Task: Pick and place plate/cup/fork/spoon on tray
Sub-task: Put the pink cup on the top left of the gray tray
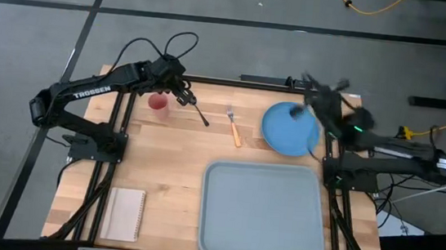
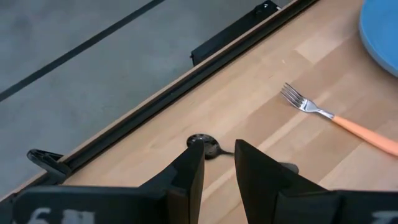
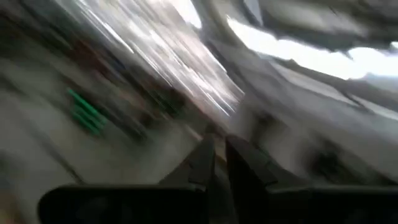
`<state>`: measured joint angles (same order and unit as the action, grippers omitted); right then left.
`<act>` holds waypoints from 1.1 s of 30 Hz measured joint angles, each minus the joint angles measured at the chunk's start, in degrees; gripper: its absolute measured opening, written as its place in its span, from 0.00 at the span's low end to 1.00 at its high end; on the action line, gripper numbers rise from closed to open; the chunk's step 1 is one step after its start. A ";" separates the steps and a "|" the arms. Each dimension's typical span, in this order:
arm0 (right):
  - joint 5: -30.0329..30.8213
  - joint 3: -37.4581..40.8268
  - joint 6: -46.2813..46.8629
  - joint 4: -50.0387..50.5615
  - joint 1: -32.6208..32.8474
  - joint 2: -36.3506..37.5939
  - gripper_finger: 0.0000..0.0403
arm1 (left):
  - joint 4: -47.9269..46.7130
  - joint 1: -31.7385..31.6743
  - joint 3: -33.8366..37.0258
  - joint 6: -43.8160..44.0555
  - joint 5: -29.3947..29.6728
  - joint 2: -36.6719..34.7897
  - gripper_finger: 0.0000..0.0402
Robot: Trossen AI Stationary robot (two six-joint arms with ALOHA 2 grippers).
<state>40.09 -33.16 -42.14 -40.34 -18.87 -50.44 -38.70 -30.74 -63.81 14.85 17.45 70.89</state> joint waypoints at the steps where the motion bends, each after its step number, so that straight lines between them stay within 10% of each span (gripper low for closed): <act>1: 5.19 -1.34 0.65 0.52 -3.42 -2.85 0.11 | -0.01 0.00 0.00 0.01 -0.01 0.00 0.21; 5: 8.80 -9.81 20.10 27.18 -14.24 -10.80 0.11 | -0.07 0.00 0.00 0.00 -0.37 0.00 0.21; 10: -37.95 -21.79 45.67 65.81 -20.12 -19.17 0.11 | -0.43 0.00 0.00 0.00 -0.41 0.00 0.21; 13: -50.73 -22.74 43.49 70.48 -20.19 -23.37 0.11 | -1.58 0.00 0.00 -0.01 -0.40 0.00 0.21; 22: -48.24 -14.83 44.13 75.14 -17.60 -26.61 0.11 | -20.22 0.36 0.05 6.19 -0.59 0.00 0.21; 33: -48.06 -4.13 51.01 72.93 -14.60 -25.50 0.11 | -20.85 4.56 0.07 14.20 -0.03 0.02 0.21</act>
<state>-7.98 -37.29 8.87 32.60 -33.47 -75.94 -59.55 -26.18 -63.75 29.05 17.41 70.91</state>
